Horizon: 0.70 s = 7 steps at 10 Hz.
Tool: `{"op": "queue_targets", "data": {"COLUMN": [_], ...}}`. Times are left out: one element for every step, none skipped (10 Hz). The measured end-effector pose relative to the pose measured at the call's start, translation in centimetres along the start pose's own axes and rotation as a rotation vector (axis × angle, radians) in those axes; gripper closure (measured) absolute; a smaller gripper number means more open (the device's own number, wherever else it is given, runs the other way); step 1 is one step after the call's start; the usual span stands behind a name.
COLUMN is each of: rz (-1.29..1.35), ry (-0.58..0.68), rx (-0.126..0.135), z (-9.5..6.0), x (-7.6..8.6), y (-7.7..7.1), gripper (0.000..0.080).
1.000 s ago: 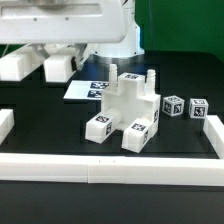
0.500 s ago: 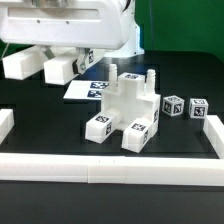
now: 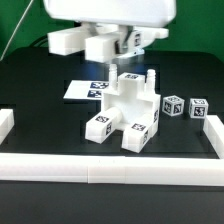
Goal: Assemble chair
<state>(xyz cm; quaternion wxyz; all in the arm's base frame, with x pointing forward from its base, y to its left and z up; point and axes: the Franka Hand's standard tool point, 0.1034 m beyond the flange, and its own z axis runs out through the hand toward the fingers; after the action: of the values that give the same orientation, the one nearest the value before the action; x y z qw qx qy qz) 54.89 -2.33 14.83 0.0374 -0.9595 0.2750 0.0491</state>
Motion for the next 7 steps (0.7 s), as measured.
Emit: {"op": "queue_targets", "data": {"rz": [-0.009,-0.006,-0.009,-0.014,-0.030,-0.050,-0.068], "ry": [-0.002,-0.003,-0.004,-0.001,0.021,0.032,0.046], "rx": [-0.002,-0.003,-0.003,-0.005,-0.006,-0.023,-0.021], "z": [0.2,0.3,0.3,0.4,0.6,0.3,0.5], "x": [0.1,0.2,0.1,0.1,0.3,0.1,0.1], "y": [0.3,0.5,0.4,0.3,0.0,-1.4,-2.5], "gripper": [0.0515,0.0515,0.0515,0.0515,0.0515,0.0515,0.0515]}}
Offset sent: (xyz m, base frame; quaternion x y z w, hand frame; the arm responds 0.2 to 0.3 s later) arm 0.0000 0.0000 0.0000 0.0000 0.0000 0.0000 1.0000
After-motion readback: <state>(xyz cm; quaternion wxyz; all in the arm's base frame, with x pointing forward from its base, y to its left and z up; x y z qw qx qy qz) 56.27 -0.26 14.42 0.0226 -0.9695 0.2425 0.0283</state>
